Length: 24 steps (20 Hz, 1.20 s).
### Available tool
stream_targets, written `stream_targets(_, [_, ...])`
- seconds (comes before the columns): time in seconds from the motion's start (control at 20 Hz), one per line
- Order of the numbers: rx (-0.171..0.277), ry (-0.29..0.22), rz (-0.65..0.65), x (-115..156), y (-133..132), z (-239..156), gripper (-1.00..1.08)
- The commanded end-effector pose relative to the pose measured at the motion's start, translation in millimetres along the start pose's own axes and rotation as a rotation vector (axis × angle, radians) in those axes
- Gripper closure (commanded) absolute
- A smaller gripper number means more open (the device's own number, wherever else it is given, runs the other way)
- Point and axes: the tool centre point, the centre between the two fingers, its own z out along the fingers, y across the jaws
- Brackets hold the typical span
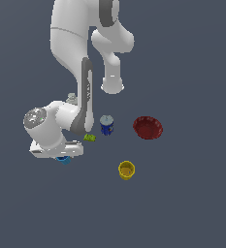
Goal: Pick up a designated object from a clutter of objects.
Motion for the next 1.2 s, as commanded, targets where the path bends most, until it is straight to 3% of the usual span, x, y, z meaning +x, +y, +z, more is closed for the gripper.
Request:
stream_targets(0.0, [0.0,0.0,-0.001,0,0,0,1.08])
stream_targets(0.6, [0.0,0.0,-0.001,-5,-3,-8,1.08])
stream_targets(1.15, [0.001,0.0,0.0,-35,-20,-58,1.08])
